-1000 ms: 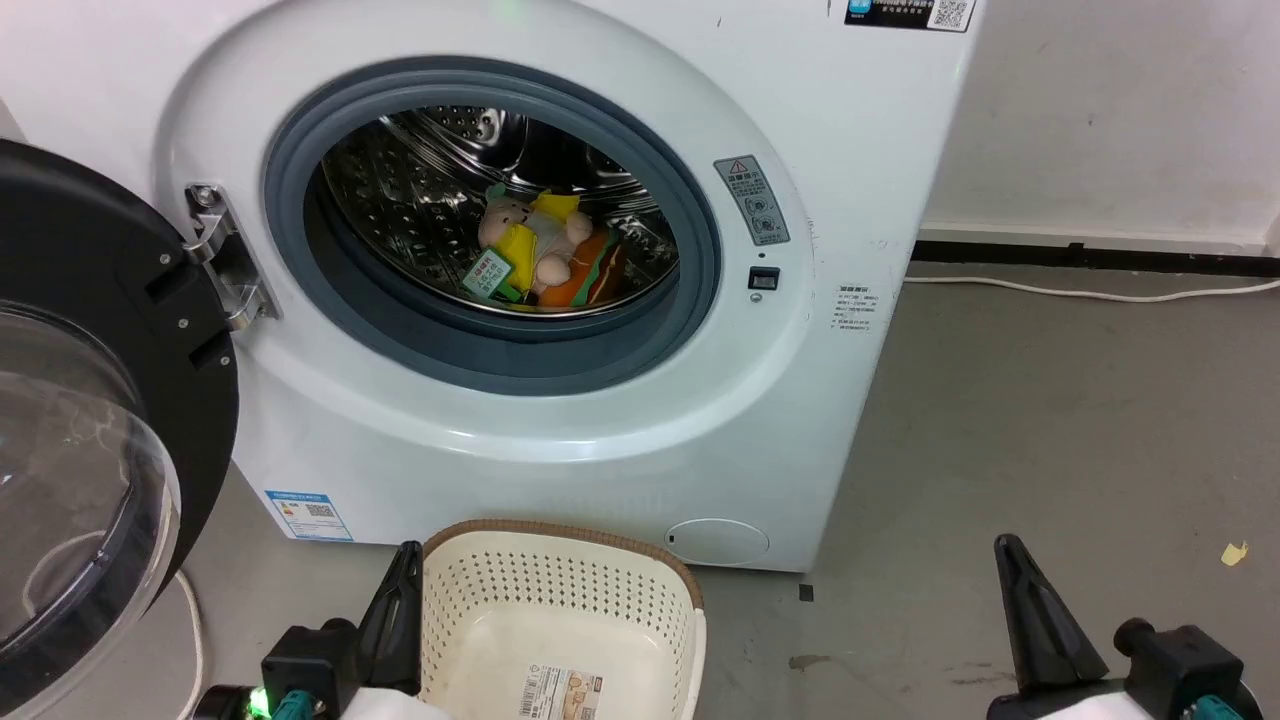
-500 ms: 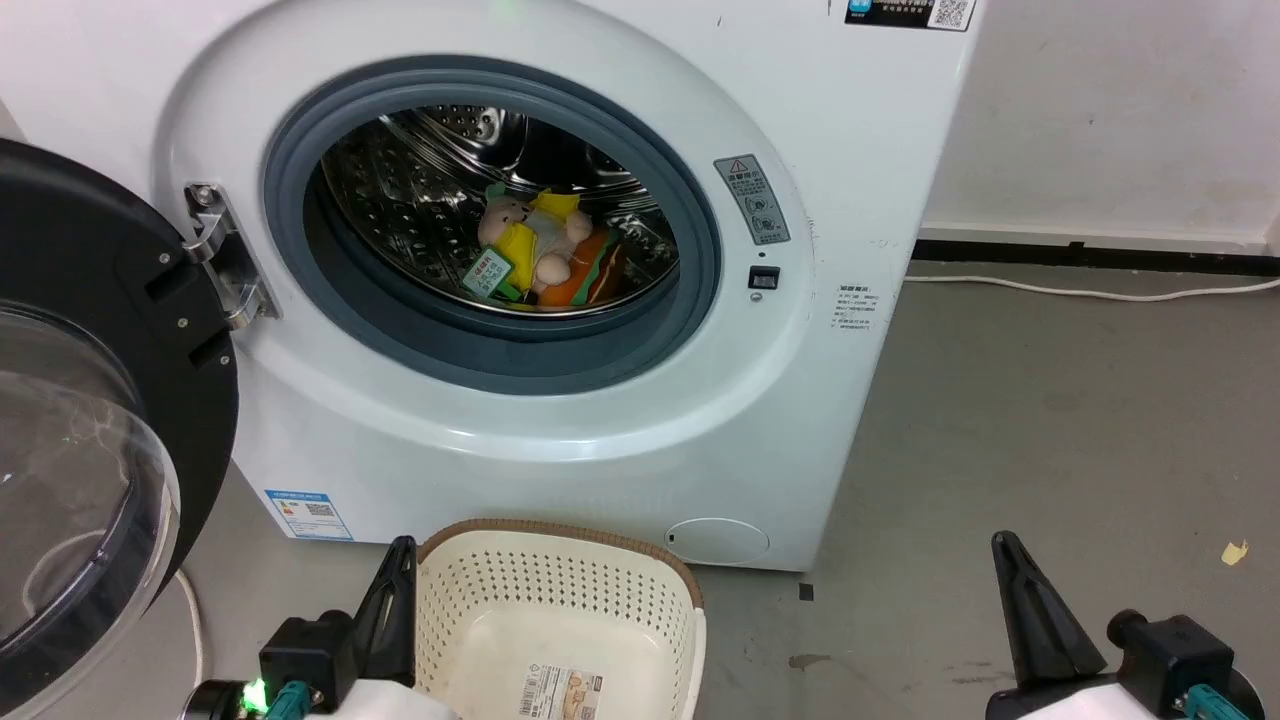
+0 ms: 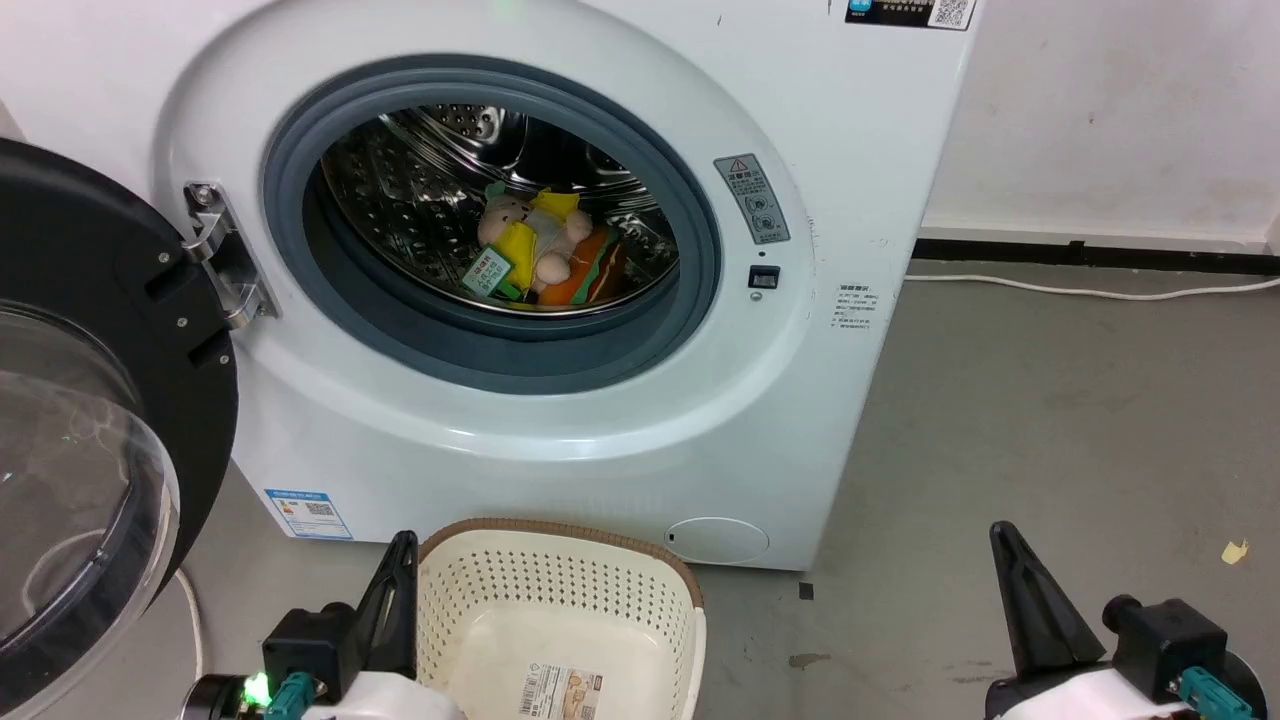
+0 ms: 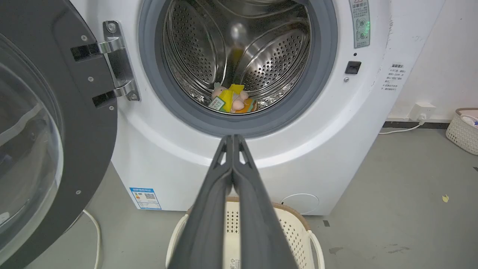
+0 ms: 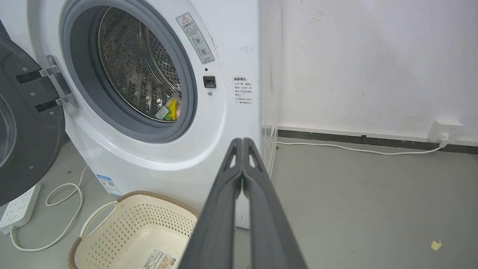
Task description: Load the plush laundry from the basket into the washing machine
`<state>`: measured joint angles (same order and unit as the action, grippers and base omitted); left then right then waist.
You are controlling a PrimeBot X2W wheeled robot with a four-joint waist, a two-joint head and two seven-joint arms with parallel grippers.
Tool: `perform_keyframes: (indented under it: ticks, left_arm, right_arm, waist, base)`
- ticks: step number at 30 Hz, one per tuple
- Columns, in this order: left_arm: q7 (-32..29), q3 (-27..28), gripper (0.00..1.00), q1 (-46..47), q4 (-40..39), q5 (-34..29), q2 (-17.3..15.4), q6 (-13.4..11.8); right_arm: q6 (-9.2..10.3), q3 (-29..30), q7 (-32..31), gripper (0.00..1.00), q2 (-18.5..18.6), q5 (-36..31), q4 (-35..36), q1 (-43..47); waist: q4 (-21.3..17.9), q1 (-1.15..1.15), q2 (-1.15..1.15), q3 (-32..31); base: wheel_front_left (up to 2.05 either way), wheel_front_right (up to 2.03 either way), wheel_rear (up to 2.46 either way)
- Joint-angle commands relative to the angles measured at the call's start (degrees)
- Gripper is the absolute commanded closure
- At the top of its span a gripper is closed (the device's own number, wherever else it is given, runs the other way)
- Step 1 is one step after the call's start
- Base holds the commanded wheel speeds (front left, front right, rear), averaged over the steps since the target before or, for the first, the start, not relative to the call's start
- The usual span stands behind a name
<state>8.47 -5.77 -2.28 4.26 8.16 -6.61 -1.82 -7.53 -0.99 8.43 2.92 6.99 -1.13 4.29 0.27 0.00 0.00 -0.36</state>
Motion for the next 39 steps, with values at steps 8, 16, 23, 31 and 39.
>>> perform_keyframes:
  ticks: [8,16,23,31,39]
  left_arm:
    - [-1.27,1.03,1.0,0.91,-0.81,-1.42,0.52,0.41]
    - [-2.2,1.64,1.0,1.09,-1.25,-2.29,0.93,0.59]
    - [-3.02,2.18,1.0,1.24,-1.65,-3.06,1.3,0.76]
    - [-3.96,2.8,1.0,1.42,-2.1,-3.94,1.72,0.94]
    - [-4.89,3.42,1.0,1.6,-2.54,-4.81,2.14,1.12]
  right_arm:
    - [0.02,0.23,-1.21,1.0,-0.02,-1.3,0.42,-1.15]
    - [0.02,0.33,-2.14,1.0,-0.02,-2.04,0.51,-1.56]
    - [0.03,0.42,-2.96,1.0,-0.03,-2.69,0.59,-1.92]
    - [0.03,0.52,-3.91,1.0,-0.03,-3.43,0.68,-2.33]
    - [0.03,0.62,-4.85,1.0,-0.03,-4.17,0.77,-2.73]
  waist:
    - [-0.03,0.0,0.0,0.04]
    - [-0.06,0.0,0.0,0.09]
    - [-0.09,0.0,0.0,0.12]
    - [-0.12,0.0,0.0,0.16]
    - [-0.15,0.0,0.0,0.2]
  base:
    - [0.0,0.0,0.0]
    - [0.0,0.0,0.0]
    - [0.0,0.0,0.0]
    - [0.0,0.0,0.0]
    - [0.0,0.0,0.0]
